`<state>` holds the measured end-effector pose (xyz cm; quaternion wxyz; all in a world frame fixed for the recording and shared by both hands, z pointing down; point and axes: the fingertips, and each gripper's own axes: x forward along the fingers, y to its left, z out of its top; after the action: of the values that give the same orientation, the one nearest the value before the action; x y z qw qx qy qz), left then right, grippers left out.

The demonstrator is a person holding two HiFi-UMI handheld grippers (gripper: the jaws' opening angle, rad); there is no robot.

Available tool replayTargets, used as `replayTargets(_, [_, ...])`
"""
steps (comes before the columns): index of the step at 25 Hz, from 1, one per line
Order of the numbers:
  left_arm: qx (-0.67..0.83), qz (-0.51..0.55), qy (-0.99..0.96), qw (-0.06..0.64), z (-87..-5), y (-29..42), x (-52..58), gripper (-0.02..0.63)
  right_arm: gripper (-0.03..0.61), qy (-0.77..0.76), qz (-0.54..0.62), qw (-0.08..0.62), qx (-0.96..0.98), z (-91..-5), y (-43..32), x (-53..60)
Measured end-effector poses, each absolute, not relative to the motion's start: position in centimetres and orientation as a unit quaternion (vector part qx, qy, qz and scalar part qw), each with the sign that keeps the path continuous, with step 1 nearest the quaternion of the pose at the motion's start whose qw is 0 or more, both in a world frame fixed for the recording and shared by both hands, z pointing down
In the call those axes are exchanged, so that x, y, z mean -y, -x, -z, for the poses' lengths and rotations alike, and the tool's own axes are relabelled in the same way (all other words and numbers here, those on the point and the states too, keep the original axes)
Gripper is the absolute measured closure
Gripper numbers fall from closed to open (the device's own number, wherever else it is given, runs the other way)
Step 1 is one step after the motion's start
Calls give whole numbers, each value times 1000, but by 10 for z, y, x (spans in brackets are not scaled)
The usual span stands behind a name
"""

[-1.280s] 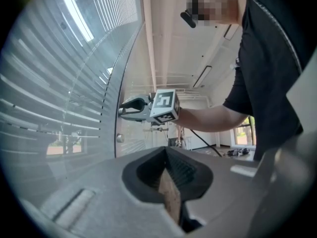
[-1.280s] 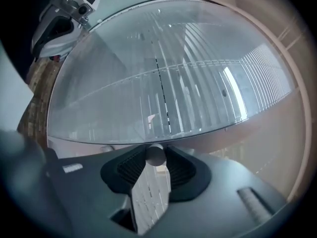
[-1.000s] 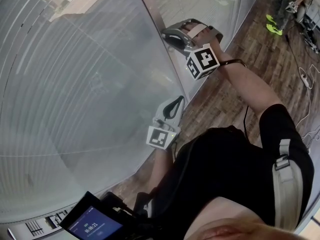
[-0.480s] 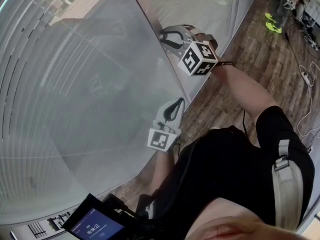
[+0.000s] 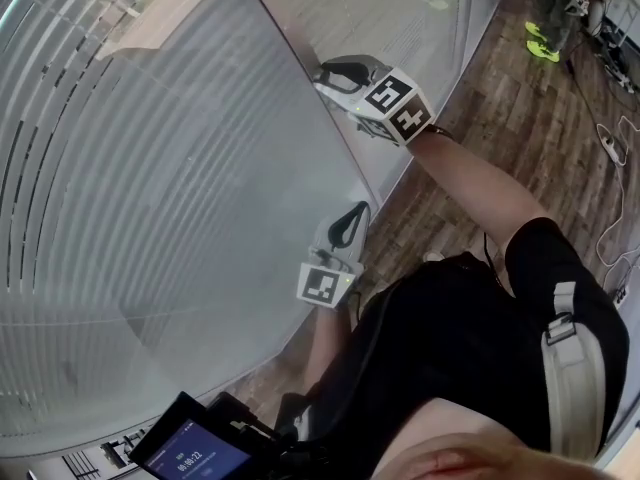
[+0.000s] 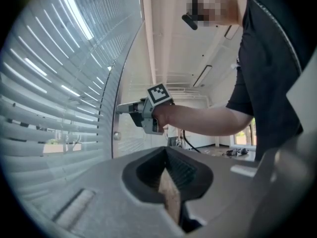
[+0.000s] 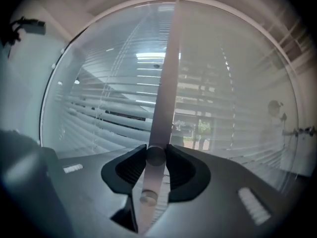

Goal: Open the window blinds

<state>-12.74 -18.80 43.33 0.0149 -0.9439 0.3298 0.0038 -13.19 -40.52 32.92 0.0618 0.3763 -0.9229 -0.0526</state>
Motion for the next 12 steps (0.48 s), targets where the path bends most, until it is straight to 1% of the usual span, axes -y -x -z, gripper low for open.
replayTargets(3, [-331, -5, 943, 13, -433, 126, 187, 611, 451, -368, -2, 20, 930, -327, 128, 406])
replayTargets(12, [-331, -1, 944, 12, -439, 129, 187, 611, 451, -367, -88, -36, 925, -329, 128, 410])
